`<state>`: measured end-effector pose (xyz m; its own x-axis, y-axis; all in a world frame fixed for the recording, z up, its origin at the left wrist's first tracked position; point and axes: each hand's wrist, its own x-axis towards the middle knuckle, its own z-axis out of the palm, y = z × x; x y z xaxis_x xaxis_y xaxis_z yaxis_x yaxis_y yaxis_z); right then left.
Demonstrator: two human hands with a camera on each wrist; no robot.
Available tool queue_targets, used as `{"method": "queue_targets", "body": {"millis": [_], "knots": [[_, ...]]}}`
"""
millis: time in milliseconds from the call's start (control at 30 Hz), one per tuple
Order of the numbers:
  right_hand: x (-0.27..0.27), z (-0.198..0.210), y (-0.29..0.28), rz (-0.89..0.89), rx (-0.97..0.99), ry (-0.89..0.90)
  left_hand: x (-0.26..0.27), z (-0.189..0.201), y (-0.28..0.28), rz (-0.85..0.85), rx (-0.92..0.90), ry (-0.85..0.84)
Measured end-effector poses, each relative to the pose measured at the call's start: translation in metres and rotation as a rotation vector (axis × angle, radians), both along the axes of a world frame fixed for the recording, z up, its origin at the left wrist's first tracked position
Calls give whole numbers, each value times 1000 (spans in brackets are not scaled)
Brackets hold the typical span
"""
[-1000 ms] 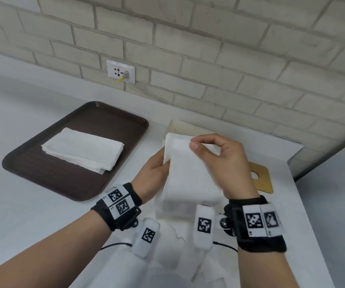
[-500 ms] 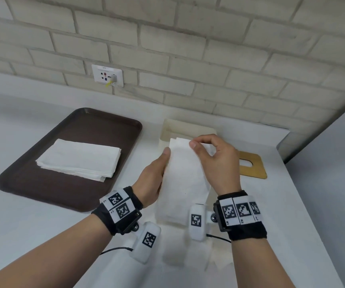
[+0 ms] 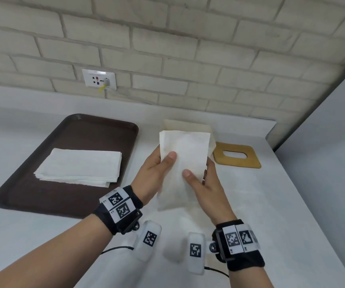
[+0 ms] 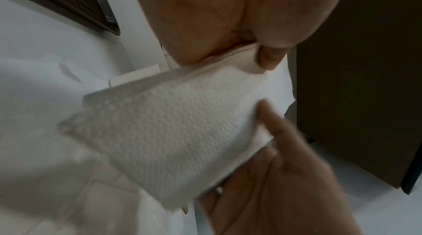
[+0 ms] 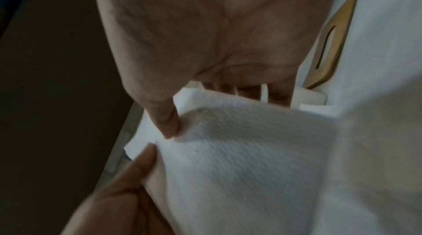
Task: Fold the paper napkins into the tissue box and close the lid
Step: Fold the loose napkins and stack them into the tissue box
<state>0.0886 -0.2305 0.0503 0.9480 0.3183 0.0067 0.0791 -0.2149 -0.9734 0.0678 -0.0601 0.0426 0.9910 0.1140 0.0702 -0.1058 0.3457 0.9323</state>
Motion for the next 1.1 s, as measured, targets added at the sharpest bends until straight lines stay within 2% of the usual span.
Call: {"method": "queue_targets", "body": {"millis": [167,300,433,667,867,1000,1100], "knots": [[-21,-24,7,105,-161,-31,0,5,18,25,49,-41],[-33,-36,5,93,-216,42,1,3,31,32,80,-64],[-34,-45,-4,76,-307,6,-2,-3,29,-3,157,-60],[-31,-27,1,-128,12,-56,-7,-2,9,-142,296,-97],[-34,-26,2,-296,0,-195,-1,-7,-21,-29,359,-134],[-30,-40,-8,-174,-140,-104,1,-14,-35,64,338,-112],[-25,-54,-22,-92,-278,-109,6,-13,-39,133,316,-95]]}}
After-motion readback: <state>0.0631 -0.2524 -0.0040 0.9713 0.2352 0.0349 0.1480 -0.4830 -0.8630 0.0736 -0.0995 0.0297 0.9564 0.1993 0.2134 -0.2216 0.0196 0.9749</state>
